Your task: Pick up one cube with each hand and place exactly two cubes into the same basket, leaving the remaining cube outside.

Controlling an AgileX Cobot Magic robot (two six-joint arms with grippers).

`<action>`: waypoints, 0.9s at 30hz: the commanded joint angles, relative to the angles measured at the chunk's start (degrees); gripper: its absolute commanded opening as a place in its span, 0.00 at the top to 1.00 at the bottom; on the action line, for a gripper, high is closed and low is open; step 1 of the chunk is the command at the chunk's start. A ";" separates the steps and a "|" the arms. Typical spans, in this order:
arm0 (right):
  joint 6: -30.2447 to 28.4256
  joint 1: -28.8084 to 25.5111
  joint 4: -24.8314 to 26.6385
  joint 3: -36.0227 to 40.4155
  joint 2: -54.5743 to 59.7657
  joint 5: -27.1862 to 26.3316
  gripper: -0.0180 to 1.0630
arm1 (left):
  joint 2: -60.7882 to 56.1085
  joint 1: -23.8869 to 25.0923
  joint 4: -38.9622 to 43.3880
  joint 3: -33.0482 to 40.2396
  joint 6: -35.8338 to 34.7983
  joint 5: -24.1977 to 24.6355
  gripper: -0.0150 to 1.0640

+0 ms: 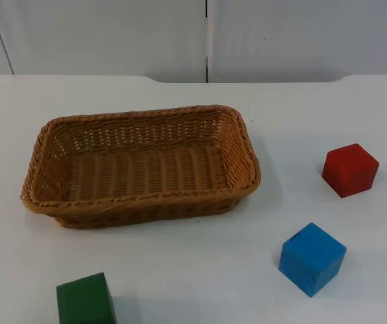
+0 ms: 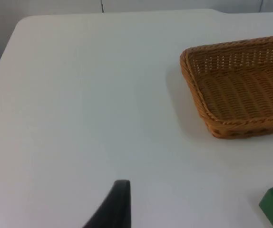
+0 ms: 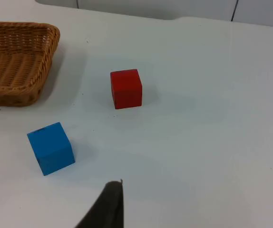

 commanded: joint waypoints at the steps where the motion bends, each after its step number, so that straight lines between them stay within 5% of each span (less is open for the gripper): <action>1: 0.21 -0.21 0.00 0.03 0.37 -0.11 0.01 | 0.46 0.09 -0.21 0.24 -0.28 -0.31 0.01; 27: 0.21 -0.21 1.98 -2.86 14.03 -6.25 0.01 | 6.24 0.09 -1.85 -2.02 -0.28 -1.25 0.01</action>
